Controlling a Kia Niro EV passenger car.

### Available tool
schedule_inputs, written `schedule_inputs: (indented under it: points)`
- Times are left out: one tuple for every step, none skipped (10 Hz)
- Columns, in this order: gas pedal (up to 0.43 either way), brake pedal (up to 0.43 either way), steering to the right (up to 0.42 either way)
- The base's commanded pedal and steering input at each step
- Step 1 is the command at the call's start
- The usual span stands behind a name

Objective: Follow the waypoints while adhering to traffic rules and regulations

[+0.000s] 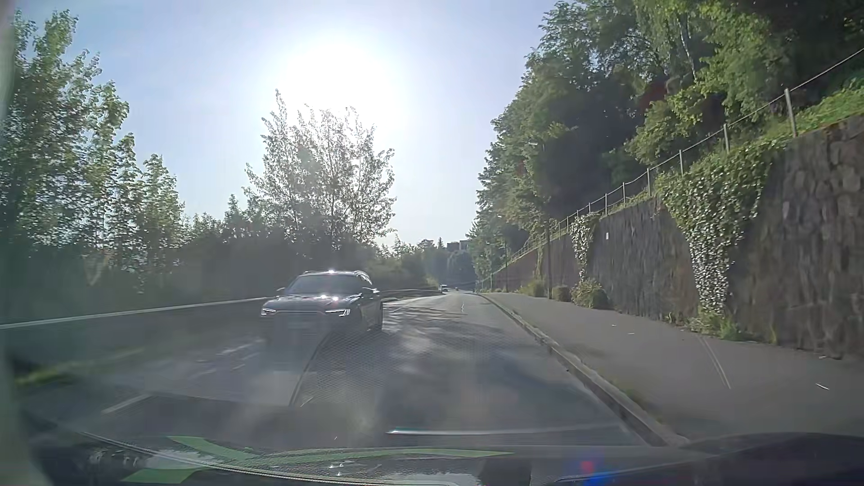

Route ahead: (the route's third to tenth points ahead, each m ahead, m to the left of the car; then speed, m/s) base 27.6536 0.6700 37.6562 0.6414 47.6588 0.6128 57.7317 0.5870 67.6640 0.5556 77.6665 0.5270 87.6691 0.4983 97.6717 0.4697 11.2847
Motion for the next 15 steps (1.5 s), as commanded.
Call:
schedule_inputs:
  points:
    - [0.087,0.0,-0.001]
    - [0.087,0.0,0.0]
    - [0.087,0.0,0.0]
    - [0.087,0.0,0.0]
    - [0.087,0.0,0.0]
    - [0.087,0.0,0.0]
    - [0.087,0.0,0.001]
    - [0.087,0.0,0.002]
    - [0.087,0.0,0.002]
    - [0.087,0.0,0.001]
    - [0.087,0.0,0.002]
    - [0.087,0.0,0.002]
    - [0.087,0.0,0.001]
    - [0.087,0.0,0.001]
    - [0.079,0.0,0.0]
